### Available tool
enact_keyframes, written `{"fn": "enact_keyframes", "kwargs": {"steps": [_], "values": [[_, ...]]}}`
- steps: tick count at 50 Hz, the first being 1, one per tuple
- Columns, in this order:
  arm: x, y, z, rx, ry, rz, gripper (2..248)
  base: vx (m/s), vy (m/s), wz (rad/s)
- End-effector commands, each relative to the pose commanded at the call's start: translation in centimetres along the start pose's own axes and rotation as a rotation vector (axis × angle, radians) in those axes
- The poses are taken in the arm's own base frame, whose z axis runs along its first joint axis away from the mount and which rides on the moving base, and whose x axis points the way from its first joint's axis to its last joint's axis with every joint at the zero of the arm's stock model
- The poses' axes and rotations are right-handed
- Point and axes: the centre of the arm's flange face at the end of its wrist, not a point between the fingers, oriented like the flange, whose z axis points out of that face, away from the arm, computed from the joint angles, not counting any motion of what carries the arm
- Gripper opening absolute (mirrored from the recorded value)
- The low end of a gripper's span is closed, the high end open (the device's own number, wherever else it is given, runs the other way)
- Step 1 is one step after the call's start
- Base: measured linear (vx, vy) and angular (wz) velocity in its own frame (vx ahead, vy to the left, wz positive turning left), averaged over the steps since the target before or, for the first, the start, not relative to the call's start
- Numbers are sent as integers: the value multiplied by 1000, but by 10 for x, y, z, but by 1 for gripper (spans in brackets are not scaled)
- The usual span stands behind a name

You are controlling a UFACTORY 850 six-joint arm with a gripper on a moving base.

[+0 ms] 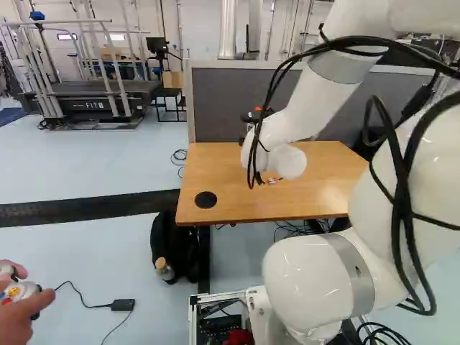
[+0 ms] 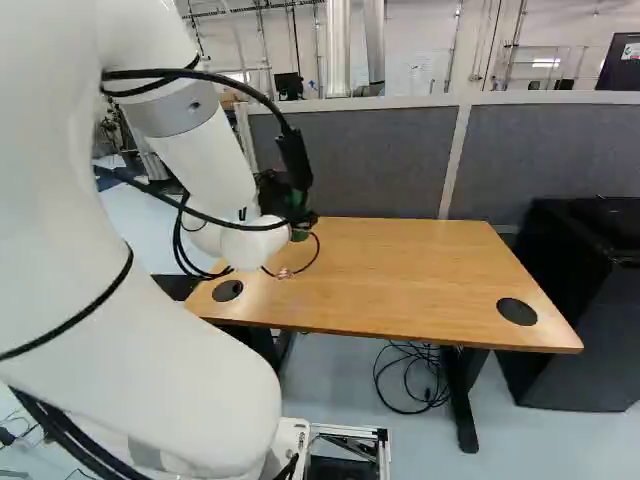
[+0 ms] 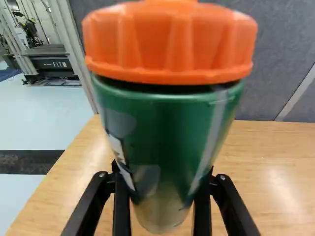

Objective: Pick up the green bottle from the table

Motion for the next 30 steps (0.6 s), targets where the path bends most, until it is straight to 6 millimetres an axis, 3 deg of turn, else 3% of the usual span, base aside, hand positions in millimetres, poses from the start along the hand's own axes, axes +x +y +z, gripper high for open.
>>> {"fn": "enact_keyframes", "kwargs": {"steps": [30], "values": [[-35,0,-45,4,-10,-3,115,0,0,0]]}}
